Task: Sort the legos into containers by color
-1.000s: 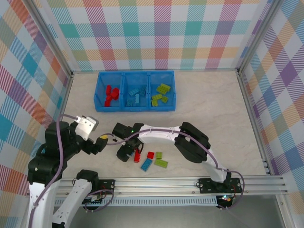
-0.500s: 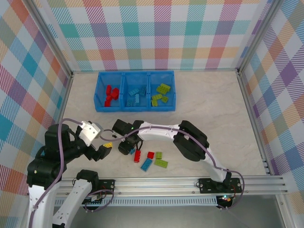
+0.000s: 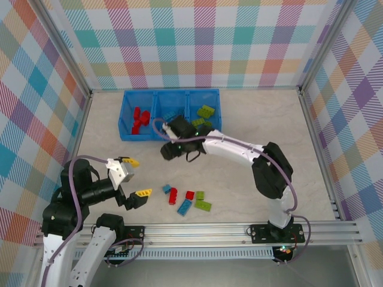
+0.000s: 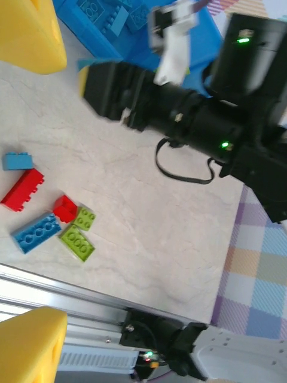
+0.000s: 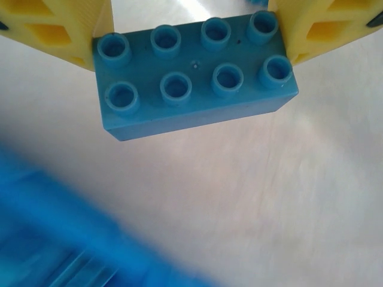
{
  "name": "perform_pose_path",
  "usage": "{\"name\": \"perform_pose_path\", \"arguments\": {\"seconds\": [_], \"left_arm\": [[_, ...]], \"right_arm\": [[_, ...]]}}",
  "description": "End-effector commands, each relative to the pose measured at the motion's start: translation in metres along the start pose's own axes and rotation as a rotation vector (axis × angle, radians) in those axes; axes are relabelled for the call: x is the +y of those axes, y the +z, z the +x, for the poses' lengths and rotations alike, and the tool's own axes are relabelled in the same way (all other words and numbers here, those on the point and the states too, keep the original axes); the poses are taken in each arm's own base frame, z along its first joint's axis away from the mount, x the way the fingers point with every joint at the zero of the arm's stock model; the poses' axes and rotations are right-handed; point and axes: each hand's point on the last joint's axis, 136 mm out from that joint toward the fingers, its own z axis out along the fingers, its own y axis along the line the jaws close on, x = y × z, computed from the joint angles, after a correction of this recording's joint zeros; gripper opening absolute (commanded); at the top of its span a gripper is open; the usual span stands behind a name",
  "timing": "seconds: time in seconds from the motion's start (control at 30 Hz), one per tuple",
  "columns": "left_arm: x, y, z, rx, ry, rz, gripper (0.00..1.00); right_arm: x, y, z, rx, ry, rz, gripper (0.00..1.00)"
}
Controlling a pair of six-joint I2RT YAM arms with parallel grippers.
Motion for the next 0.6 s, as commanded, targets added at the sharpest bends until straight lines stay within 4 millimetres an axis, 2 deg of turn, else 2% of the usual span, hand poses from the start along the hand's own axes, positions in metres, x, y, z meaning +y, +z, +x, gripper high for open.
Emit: {"name": "perform_pose_path", "arguments": {"seconds": [0.0, 0.2, 0.23, 0.33, 0.43, 0.57], "left_arm": [[0.018, 0.005, -0.018, -0.067, -0.072, -0.058, 1.0], [0.045, 0.011, -0.012, -0.034, -0.272, -0.158, 1.0], [0.048, 0.011, -0.011, -0.029, -0.299, -0.172, 1.0], [0.057, 0.012, -0.008, -0.016, -0.372, -0.21, 1.0], [0.064, 0.012, -0.004, 0.006, -0.426, -0.243, 1.0], [0.068, 0.014, 0.001, 0.025, -0.46, -0.258, 1.0]], "right_arm": [[-0.031, -0.003, -0.041, -0.078, 0.092, 0.106, 0.45], [-0.053, 0.027, -0.073, -0.085, 0.156, 0.171, 0.48], [-0.054, 0.025, -0.084, -0.099, 0.161, 0.178, 0.5], [-0.059, 0.03, -0.095, -0.087, 0.16, 0.198, 0.57], [-0.057, 0.03, -0.102, -0.07, 0.148, 0.203, 0.72], [-0.055, 0.019, -0.11, -0.067, 0.138, 0.209, 0.76]]}}
